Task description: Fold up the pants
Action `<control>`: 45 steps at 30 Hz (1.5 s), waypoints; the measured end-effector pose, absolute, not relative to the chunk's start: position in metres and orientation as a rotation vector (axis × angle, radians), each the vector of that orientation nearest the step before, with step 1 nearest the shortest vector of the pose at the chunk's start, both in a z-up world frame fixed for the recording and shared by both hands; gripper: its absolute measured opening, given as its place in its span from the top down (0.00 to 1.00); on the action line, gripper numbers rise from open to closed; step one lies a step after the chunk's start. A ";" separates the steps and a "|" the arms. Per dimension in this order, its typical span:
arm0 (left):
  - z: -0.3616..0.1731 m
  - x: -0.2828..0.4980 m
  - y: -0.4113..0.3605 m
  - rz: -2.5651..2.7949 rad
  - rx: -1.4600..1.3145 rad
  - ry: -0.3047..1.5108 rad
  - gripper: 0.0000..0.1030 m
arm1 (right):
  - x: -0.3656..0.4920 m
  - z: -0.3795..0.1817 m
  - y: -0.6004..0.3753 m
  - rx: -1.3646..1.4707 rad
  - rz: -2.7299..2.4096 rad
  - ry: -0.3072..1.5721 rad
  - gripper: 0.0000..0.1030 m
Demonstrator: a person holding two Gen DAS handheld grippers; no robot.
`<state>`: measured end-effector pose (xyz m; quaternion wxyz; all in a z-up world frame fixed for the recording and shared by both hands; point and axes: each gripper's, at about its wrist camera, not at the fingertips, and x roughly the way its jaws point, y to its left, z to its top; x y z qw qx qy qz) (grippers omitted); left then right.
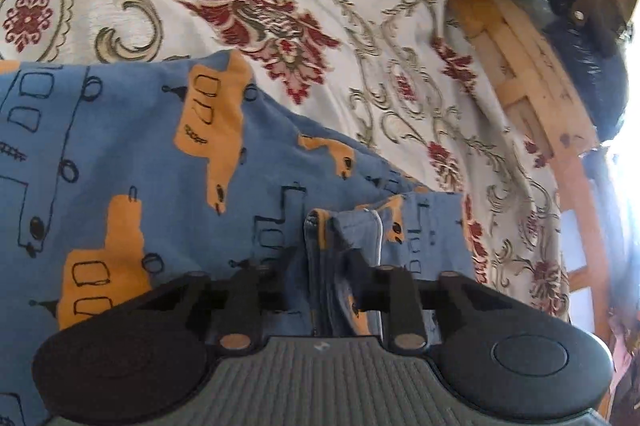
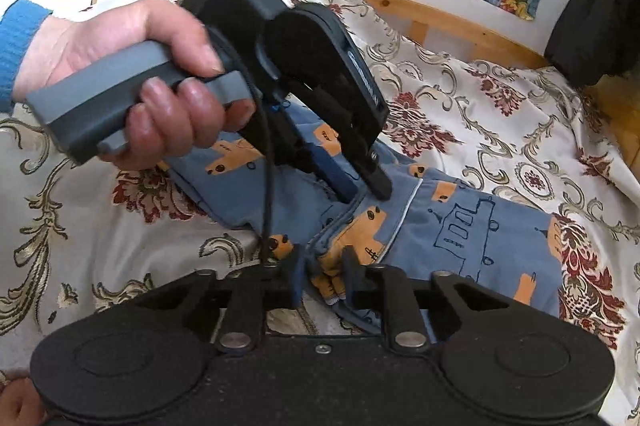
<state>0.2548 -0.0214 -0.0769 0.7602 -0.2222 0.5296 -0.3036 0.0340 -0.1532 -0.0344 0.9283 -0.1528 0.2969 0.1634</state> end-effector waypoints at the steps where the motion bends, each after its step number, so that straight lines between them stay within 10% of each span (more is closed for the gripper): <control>1: -0.077 0.255 -0.022 -0.658 -0.496 1.153 0.81 | 0.034 -0.034 -0.153 -0.314 0.336 0.606 0.84; 37: -0.041 0.237 0.049 -0.443 -0.233 1.011 0.84 | 0.069 -0.026 -0.088 -0.253 0.565 0.629 0.82; 41: -0.035 0.225 0.053 -0.430 -0.252 0.966 0.55 | 0.062 -0.008 -0.125 -0.262 0.525 0.625 0.25; 45: -0.019 0.204 0.040 -0.408 -0.171 0.841 0.29 | 0.065 0.007 -0.178 -0.386 0.331 0.570 0.02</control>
